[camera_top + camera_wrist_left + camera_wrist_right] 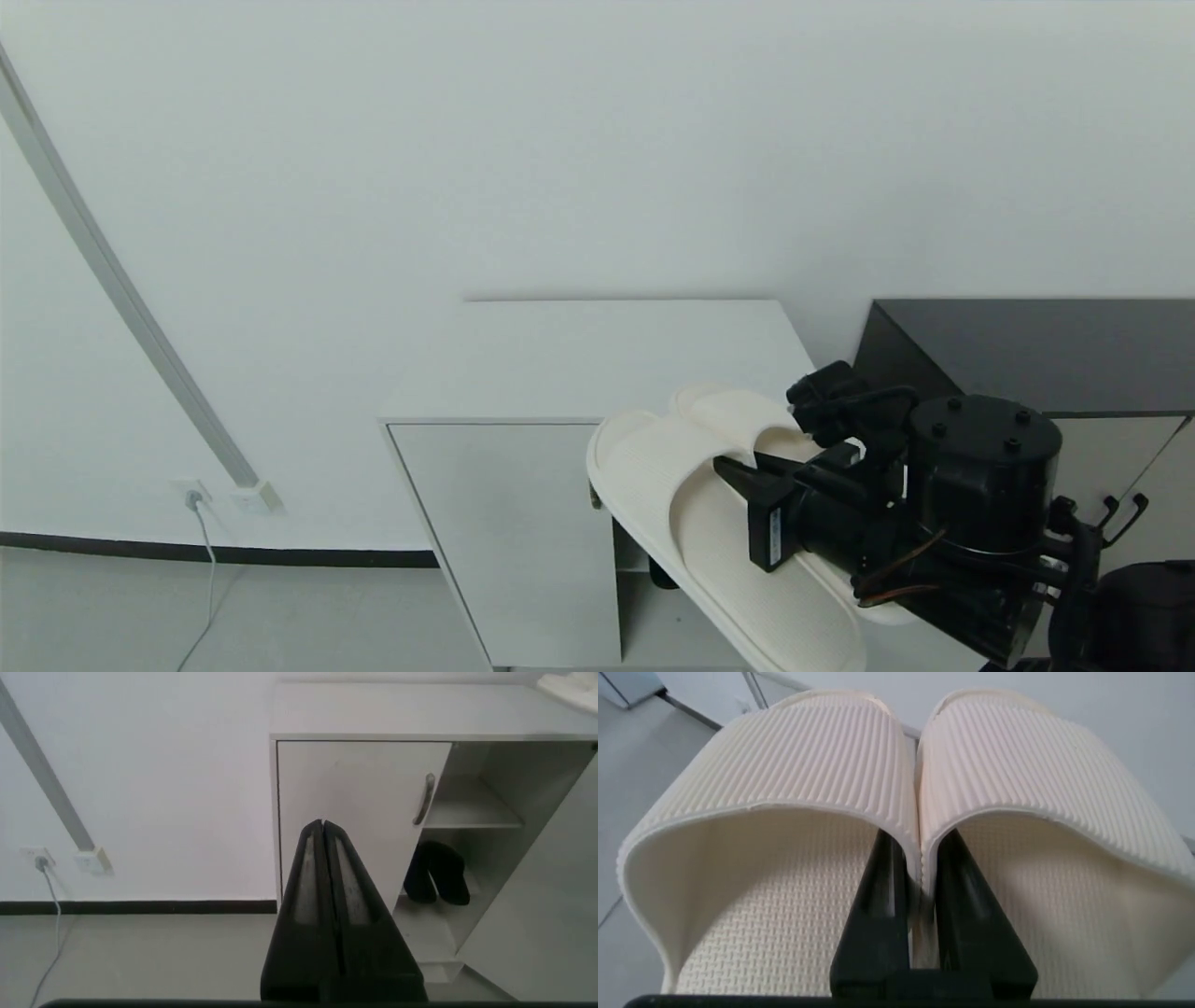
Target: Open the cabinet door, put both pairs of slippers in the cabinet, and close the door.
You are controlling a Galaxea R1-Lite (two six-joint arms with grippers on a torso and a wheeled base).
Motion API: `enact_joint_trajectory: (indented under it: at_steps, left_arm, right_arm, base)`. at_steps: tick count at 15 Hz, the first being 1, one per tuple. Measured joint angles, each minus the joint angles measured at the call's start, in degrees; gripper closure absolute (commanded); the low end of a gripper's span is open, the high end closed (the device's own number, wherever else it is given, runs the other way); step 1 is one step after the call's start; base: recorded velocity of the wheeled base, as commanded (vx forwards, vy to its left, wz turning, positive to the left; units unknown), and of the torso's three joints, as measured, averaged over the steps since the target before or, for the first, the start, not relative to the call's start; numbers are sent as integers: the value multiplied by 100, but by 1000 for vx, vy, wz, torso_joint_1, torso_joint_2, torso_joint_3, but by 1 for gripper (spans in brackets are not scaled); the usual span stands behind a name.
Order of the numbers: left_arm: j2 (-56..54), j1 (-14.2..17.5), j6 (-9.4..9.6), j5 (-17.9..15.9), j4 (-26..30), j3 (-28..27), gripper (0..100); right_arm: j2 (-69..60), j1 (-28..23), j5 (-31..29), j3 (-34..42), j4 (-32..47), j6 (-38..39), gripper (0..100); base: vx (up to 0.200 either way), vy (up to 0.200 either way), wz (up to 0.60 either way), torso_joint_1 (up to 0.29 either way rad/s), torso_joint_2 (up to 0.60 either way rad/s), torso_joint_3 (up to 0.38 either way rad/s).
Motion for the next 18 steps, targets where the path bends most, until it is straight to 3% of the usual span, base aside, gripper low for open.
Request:
enact_joint_trajectory:
  at_steps: [15,18]
  left_arm:
    - [0,0,0,-7,0,0,100]
    - [0,0,-1,-7,0,0,100]
  right_arm:
    - [26,-5,-4,57,-24,-6,100]
    - [28,0,0,73,-24,-9,100]
  base:
    - [0,0,0,0,0,0]
    - [0,0,0,-126,290,162]
